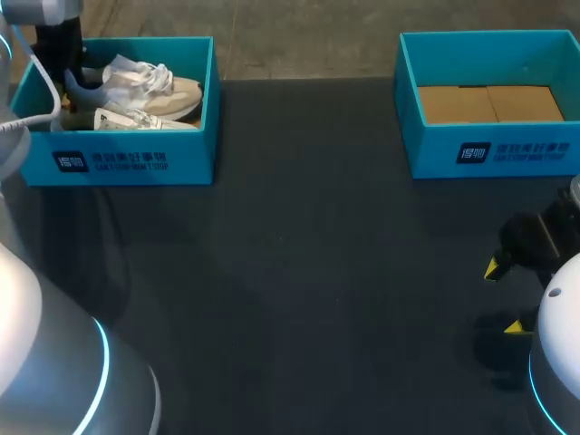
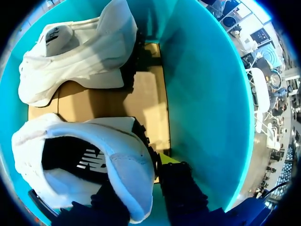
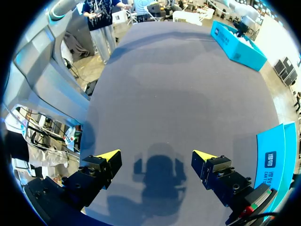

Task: Take the shoe out of the shoebox, open the shoe tongue, remove and reinsert the insole, then place the shoe into the shoebox

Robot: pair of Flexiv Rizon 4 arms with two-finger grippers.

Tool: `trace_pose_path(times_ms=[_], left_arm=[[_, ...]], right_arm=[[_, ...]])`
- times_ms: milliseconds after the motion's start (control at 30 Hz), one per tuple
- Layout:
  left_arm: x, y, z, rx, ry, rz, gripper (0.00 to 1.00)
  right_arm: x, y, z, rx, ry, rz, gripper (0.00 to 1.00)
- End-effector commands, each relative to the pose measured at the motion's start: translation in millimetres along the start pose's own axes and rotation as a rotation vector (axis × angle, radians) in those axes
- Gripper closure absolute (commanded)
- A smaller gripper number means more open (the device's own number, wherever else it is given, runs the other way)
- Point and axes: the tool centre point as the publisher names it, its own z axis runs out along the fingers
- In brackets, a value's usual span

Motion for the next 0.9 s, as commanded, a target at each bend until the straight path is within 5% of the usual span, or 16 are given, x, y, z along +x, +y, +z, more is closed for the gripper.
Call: trace_pose_path(times_ms=[33,133,367,500,600,700,900], left_arm=[[3.4,4,0,0.002,-0.004,0.0,0.71],[3.3,5,-1,0.0,-0.012,-0.006,0.56],[-1.4,4,-6,0.002,-0.026,-0.018,0.55],[-2.4,1,-9,-0.001,-0.041,-0.019,0.45],[-2.3,0,-11,-0.008,-0.045,-0.019,0.52],[-3.3,0,-12,-0.011,-0.043,-0.019,0.72],[-4.0,-3,-14,-0.013,-0.044,-0.018,0.62]], right_arm=[[1.6,0.0,1,0.003,-0.003,0.0,0.0],[1.6,0.0,1,0.003,-0.003,0.0,0.0],[1.6,0.0,1,0.003,-0.003,0.0,0.0],[1.6,0.0,1,0.003,-0.003,0.0,0.0],[1.6,0.0,1,0.003,-0.003,0.0,0.0],[1.6,0.0,1,0.003,-0.003,0.0,0.0],[1.6,0.0,1,0.003,-0.003,0.0,0.0]])
